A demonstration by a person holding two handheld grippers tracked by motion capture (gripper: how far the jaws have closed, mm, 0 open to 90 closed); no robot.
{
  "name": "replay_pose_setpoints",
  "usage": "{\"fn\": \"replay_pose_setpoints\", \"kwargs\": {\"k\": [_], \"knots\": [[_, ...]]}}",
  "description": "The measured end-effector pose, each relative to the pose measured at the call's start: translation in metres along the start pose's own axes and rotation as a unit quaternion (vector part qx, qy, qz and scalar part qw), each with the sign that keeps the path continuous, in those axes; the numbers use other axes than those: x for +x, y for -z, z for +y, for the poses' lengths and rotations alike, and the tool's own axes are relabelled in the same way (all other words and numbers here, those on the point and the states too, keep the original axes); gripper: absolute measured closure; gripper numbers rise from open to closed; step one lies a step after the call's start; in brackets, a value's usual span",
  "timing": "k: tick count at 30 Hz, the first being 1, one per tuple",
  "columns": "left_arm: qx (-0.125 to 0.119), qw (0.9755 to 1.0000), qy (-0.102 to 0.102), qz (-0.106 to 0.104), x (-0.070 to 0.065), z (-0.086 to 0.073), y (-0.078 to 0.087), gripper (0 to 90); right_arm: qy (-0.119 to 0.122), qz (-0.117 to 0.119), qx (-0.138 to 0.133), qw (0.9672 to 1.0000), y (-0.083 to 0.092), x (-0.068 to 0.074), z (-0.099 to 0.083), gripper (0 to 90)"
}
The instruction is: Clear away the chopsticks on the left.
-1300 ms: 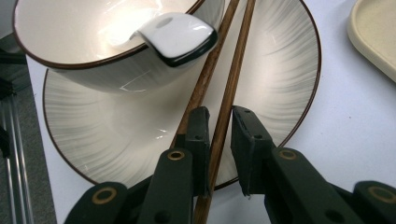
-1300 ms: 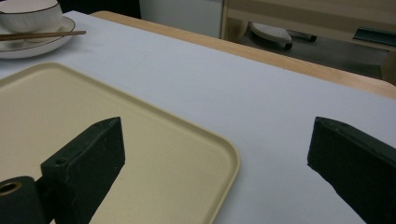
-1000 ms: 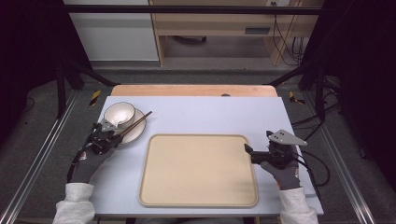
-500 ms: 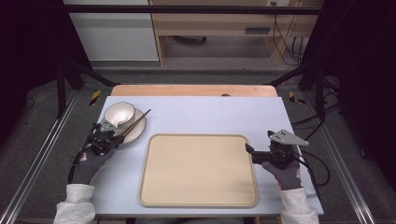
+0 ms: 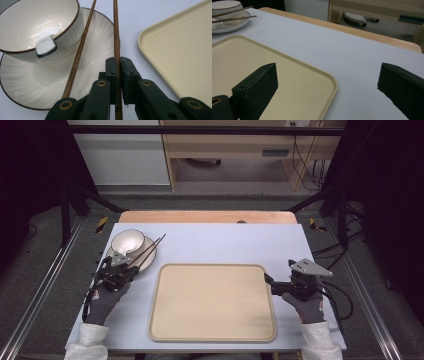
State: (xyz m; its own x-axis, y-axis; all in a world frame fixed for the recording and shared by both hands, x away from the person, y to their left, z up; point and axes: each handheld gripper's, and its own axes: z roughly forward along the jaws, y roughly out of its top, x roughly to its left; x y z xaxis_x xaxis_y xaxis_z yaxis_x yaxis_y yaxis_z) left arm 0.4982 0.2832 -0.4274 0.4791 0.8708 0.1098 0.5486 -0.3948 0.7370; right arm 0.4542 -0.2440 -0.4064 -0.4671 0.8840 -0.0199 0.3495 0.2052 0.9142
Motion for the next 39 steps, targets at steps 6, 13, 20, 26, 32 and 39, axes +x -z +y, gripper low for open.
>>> {"fn": "replay_pose_setpoints", "kwargs": {"k": [6, 13, 20, 26, 32, 39], "knots": [[-0.023, 0.9990, 0.033, 0.019, -0.017, -0.001, 0.011, 84.8, -0.001, -0.003, 0.002, 1.0000, 0.000, 0.000, 0.000, 3.1], [-0.052, 0.9959, 0.068, 0.029, -0.039, 0.006, 0.021, 84.8, -0.001, -0.005, 0.012, 0.9999, -0.002, 0.002, -0.002, 2.7], [-0.074, 0.9900, 0.115, 0.034, -0.061, 0.003, 0.033, 84.9, -0.007, -0.002, 0.008, 0.9999, 0.000, 0.001, -0.001, 2.7], [-0.084, 0.9845, 0.146, 0.046, -0.081, -0.009, 0.037, 84.9, -0.009, -0.002, 0.001, 1.0000, 0.003, 0.000, 0.000, 2.8], [-0.093, 0.9783, 0.180, 0.041, -0.103, -0.020, 0.036, 84.8, -0.010, -0.001, 0.000, 0.9999, 0.003, 0.000, 0.000, 2.8], [-0.098, 0.9719, 0.206, 0.059, -0.120, -0.030, 0.035, 84.9, -0.009, -0.001, 0.005, 0.9999, 0.003, 0.001, -0.001, 2.7]]}}
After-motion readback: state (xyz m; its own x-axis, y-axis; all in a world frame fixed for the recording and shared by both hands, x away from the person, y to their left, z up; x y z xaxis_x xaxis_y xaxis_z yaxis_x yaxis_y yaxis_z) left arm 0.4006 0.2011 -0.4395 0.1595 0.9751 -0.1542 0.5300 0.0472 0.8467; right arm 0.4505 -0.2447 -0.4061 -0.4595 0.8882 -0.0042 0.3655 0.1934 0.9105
